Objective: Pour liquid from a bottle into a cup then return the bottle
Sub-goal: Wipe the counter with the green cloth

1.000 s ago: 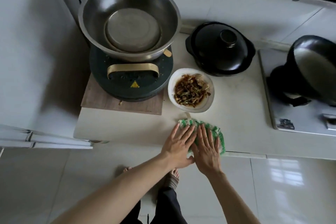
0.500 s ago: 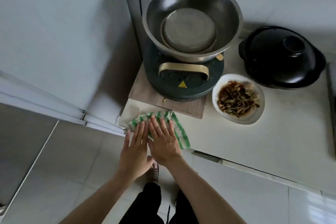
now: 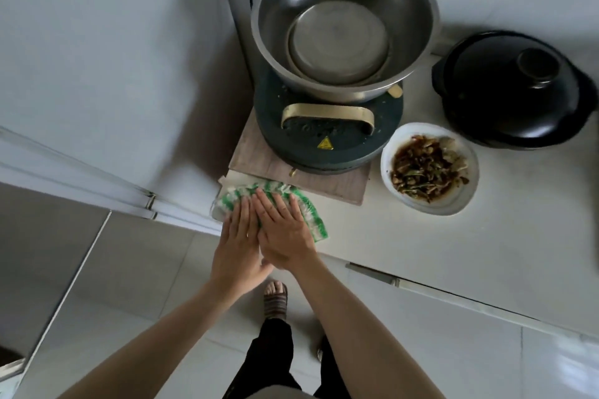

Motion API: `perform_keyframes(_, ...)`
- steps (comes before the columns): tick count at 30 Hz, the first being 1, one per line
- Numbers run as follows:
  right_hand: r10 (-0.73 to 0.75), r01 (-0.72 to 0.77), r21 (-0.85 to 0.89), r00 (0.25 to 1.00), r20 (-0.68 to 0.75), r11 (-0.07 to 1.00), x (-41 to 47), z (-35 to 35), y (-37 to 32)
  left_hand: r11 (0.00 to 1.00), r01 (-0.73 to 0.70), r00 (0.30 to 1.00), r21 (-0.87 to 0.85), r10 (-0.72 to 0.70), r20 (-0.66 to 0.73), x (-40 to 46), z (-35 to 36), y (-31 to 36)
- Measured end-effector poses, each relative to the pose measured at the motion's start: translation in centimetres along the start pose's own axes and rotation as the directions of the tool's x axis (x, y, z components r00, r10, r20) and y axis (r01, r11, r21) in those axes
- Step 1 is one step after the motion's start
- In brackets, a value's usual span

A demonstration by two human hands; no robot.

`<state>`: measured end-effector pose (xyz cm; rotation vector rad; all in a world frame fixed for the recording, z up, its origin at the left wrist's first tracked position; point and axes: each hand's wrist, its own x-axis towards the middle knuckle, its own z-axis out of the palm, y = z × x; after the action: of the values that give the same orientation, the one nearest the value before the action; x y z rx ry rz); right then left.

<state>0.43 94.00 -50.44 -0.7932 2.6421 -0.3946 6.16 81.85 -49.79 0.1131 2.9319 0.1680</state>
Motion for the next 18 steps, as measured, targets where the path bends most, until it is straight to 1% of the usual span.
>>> perform_keyframes(3, 0.082, -0.081, 0.036, 0.996, -0.024, 0.996, -4.8, -0.5, 5.0, 0.993, -0.105, 0.994, -0.046, 0.106, 0.011, 0.7, 0.5, 6.1)
perform_keyframes(6, 0.219, -0.217, 0.046, 0.975, -0.043, 0.975, -10.7, -1.4, 10.9, 0.964, -0.251, 0.965, -0.082, 0.256, 0.059, 1.3, 1.0, 13.5)
perform_keyframes(8, 0.330, -0.326, 0.076, 0.943, -0.052, 0.942, -15.0, -1.7, 14.2, 0.933, -0.348, 0.929, -0.087, 0.356, 0.105, 1.7, 1.5, 18.1)
perform_keyframes(11, 0.487, -0.475, 0.128, 0.870, -0.084, 0.871, -21.7, -2.0, 19.0, 0.867, -0.494, 0.848, -0.060, 0.496, 0.187, 2.4, 2.2, 25.5)
perform_keyframes(13, 0.556, -0.540, 0.154, 0.826, -0.095, 0.828, -24.9, -2.3, 21.5, 0.832, -0.554, 0.810, -0.039, 0.549, 0.205, 2.6, 2.4, 29.6)
perform_keyframes(15, 0.591, -0.571, 0.170, 0.801, -0.099, 0.803, -26.3, -2.5, 22.8, 0.809, -0.587, 0.791, -0.012, 0.577, 0.206, 3.0, 2.5, 31.7)
perform_keyframes(18, 0.627, -0.605, 0.191, 0.774, -0.085, 0.773, -26.0, -1.9, 22.0, 0.773, -0.634, 0.763, 0.034, 0.617, 0.193, 3.2, 2.8, 30.2)
